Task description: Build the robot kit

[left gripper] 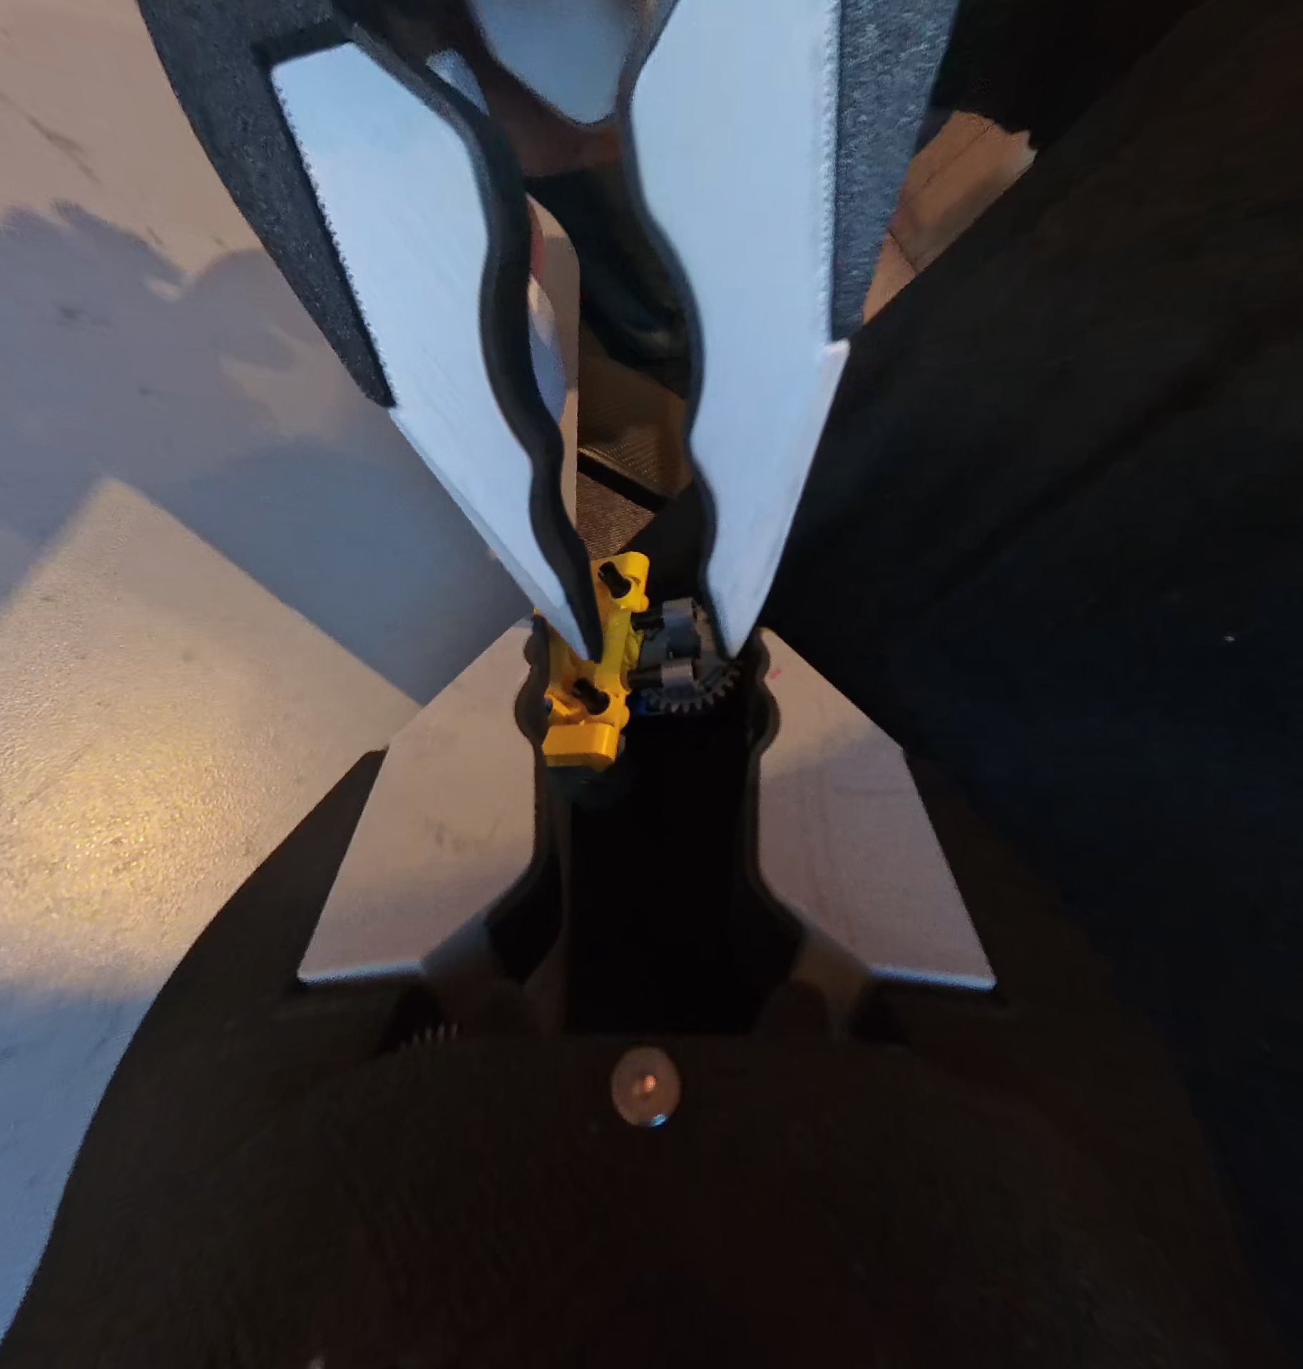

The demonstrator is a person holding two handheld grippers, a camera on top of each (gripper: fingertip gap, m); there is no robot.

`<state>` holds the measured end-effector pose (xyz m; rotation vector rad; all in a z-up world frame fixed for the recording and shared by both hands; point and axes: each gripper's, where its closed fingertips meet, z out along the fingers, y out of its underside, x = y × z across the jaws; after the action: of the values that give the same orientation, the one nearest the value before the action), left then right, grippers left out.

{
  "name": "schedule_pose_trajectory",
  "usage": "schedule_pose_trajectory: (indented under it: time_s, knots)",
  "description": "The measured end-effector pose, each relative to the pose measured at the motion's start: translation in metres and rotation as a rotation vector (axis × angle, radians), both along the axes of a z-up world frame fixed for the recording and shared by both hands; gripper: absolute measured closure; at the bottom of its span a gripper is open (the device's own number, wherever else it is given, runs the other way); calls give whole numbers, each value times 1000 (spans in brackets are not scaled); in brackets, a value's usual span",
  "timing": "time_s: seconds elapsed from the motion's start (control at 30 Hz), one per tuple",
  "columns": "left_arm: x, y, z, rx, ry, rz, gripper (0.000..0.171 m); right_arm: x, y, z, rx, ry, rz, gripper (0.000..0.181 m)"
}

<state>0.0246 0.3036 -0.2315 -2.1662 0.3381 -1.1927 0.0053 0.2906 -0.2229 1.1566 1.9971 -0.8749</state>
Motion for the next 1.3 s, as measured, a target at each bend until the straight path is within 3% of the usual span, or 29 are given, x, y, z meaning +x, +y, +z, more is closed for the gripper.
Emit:
schedule_pose_trajectory:
  time_s: [0.13, 0.4, 0.63, 0.83, 0.97, 1.13, 1.3]
  knots:
    - [-2, -1, -1, -1, 12, 18, 119, -5, -2, -2, 13, -42, -34, 159]
    - [-1, 1, 0, 3, 5, 49, 119, -2, -1, -4, 173, 21, 94, 154]
    - [0, -2, -1, -12, 2, 61, 118, 0, -8, -3, 48, -54, 90, 157]
    - [-2, 0, -1, -17, -9, 93, 117, 0, -8, -4, 97, -73, 155, 155]
    - [-3, -3, 1, -36, -60, 105, 117, 1, -13, -4, -7, -108, 139, 158]
    - [-8, -8, 11, -24, -131, 113, 120, 3, -18, 1, -82, -71, 138, 159]
    - [-17, -16, 19, 34, -75, 113, 125, 3, -19, 1, -48, 0, 147, 160]
